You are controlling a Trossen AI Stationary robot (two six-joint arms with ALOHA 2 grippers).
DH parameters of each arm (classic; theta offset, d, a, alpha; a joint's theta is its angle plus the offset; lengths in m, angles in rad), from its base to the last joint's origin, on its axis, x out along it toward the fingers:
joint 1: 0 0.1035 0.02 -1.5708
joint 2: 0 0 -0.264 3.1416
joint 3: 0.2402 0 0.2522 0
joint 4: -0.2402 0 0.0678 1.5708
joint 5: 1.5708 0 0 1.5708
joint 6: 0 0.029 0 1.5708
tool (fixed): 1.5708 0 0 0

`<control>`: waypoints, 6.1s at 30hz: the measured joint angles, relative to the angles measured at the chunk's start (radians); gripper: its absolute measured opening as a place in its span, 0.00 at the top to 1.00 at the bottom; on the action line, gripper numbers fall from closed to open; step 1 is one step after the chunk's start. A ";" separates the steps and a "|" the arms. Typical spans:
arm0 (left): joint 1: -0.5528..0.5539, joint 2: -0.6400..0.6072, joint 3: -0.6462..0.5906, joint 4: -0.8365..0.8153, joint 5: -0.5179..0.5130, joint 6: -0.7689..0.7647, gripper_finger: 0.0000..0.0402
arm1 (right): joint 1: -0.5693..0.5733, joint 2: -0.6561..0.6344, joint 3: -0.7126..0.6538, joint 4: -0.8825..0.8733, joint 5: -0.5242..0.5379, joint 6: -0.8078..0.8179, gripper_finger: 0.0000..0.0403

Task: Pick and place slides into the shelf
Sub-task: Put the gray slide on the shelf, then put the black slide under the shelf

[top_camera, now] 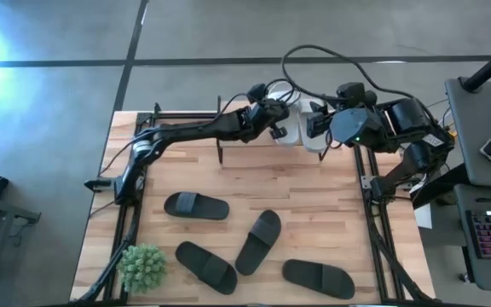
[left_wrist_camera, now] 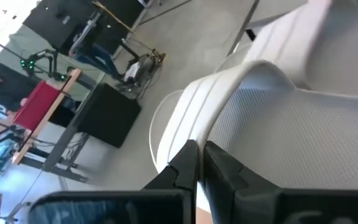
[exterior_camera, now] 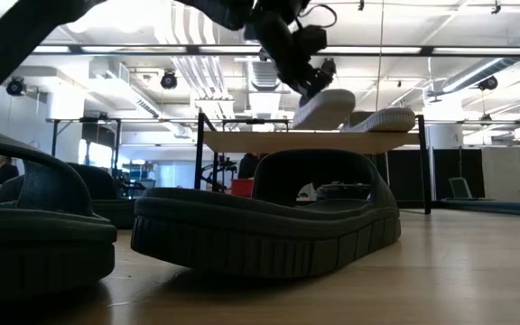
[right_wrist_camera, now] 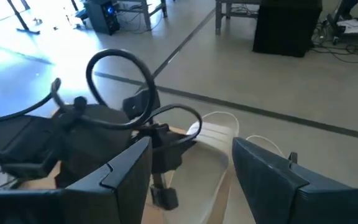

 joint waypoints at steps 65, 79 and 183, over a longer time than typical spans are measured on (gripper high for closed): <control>-0.159 -0.617 -0.489 -0.644 0.592 -0.546 0.46 | -0.070 -0.002 -0.363 0.001 -0.592 0.077 0.47; -0.172 -1.025 -0.870 -0.398 0.626 -0.936 0.46 | -0.364 0.031 -0.518 0.111 -0.575 -0.035 0.62; -0.274 -1.216 -1.294 -0.544 0.666 -1.154 0.46 | 0.325 0.475 -0.506 0.000 -0.564 0.254 0.97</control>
